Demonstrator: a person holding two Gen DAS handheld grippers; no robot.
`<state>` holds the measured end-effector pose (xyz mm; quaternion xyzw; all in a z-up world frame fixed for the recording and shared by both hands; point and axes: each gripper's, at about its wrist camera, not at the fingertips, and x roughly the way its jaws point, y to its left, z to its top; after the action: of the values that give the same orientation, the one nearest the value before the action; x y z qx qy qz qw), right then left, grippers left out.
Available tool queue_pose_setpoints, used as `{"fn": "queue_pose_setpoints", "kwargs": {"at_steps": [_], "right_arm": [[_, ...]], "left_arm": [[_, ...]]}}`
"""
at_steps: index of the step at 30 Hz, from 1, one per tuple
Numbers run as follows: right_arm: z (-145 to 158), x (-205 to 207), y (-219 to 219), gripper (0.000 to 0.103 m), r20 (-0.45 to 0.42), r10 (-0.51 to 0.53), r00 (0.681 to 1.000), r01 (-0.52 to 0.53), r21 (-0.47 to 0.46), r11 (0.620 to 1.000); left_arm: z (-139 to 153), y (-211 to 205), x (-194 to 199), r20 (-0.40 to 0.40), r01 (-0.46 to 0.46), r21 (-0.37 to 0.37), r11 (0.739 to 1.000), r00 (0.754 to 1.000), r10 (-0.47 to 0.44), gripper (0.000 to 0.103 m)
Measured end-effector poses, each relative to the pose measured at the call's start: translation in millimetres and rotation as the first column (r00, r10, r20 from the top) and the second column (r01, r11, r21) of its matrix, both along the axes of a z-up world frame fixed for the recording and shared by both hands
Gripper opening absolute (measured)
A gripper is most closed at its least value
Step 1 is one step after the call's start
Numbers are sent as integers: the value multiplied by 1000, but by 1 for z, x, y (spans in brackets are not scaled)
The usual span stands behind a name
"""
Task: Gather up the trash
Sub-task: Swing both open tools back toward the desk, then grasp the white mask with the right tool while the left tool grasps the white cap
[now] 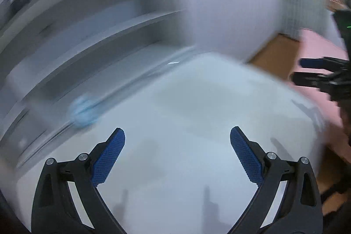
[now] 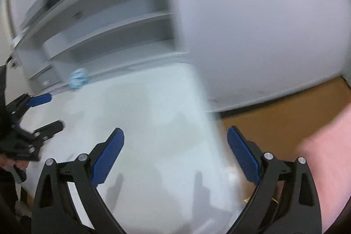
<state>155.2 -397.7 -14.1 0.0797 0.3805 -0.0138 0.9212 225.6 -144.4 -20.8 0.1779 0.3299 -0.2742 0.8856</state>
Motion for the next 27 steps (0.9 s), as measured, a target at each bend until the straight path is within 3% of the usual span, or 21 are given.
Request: {"fn": "queue_pose_setpoints", "kwargs": {"at_steps": [2, 5, 10, 14, 17, 18, 19, 24, 27], "right_arm": [[-5, 46, 44, 91, -11, 95, 995, -94, 30, 995], [-16, 113, 110, 91, -42, 212, 976, -209, 78, 975], [-36, 205, 197, 84, -110, 337, 935, -325, 111, 939], [-51, 251, 231, 76, -153, 359, 921, -348, 97, 932], [-61, 271, 247, 62, -172, 368, 914, -361, 73, 930], [-63, 274, 249, 48, -175, 376, 910, -368, 78, 927], [-64, 274, 249, 21, -179, 387, 905, -378, 83, 922], [-44, 255, 233, 16, -75, 390, 918, -386, 67, 920], [-37, 249, 215, 16, -70, 368, 927, -363, 72, 929]], "left_arm": [[-5, 50, 34, -22, -132, 6, 991, 991, 132, 94], [-12, 106, 69, -47, -254, 1, 967, 966, 254, 94], [-26, 164, 104, -80, -331, 11, 944, 940, 331, 94], [-29, 178, 120, -109, -337, -10, 941, 936, 334, 94], [-34, 170, 135, -113, -321, -31, 947, 942, 316, 94], [-34, 171, 137, -116, -313, -38, 949, 945, 307, 94], [-36, 169, 141, -116, -303, -43, 952, 948, 297, 94], [-37, 146, 160, -102, -249, -47, 967, 965, 243, 94], [-41, 130, 171, -115, -239, -40, 970, 966, 233, 94]]}}
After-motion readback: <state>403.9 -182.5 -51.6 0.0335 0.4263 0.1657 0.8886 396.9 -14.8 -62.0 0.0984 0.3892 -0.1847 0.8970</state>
